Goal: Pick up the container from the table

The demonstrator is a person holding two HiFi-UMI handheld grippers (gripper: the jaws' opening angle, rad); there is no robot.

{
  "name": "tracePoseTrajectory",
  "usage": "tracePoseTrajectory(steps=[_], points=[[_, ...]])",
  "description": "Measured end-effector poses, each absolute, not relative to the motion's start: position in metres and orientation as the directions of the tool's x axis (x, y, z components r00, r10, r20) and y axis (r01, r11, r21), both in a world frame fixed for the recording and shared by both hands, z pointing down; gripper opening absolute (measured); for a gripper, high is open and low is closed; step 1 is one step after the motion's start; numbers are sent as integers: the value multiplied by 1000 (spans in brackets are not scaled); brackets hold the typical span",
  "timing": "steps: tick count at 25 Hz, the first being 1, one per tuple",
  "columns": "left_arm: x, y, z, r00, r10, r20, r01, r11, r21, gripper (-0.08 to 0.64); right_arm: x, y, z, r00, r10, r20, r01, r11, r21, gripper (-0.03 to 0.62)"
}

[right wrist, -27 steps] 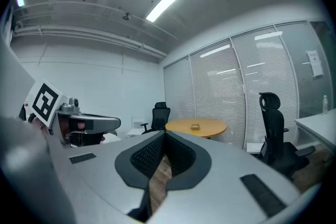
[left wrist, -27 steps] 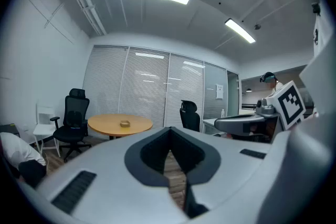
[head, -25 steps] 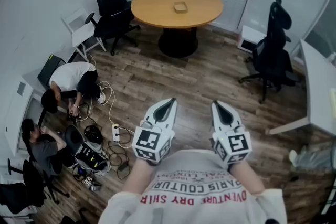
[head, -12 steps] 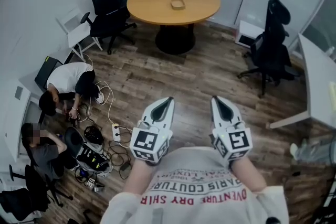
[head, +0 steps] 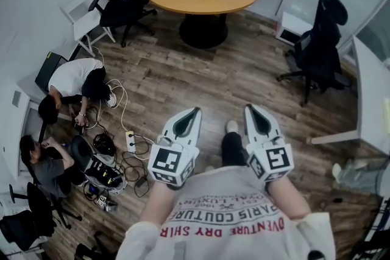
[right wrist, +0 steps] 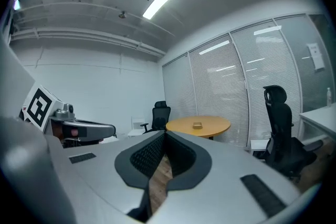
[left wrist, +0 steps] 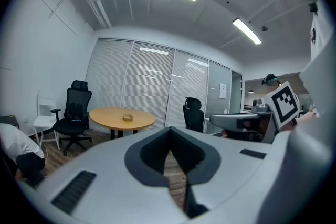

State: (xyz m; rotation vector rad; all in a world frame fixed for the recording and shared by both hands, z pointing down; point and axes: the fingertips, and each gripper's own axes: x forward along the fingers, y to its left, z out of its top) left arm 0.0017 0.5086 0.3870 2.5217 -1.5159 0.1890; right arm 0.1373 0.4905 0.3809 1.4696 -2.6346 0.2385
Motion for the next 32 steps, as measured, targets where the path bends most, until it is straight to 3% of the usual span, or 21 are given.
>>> tracePoseTrajectory(steps=[9, 24, 32], points=[[-1, 401, 396, 392, -886, 248, -920, -378, 104, 2, 131, 382, 380, -629, -767, 126, -776, 631, -29, 2], [26, 188, 397, 299, -911, 282, -954, -283, 97, 2, 177, 159, 400, -683, -703, 200, -727, 682, -85, 2], [7, 113, 399, 320, -903, 288, -947, -299, 116, 2, 156, 83, 403, -658, -718, 225, -745, 664, -62, 2]])
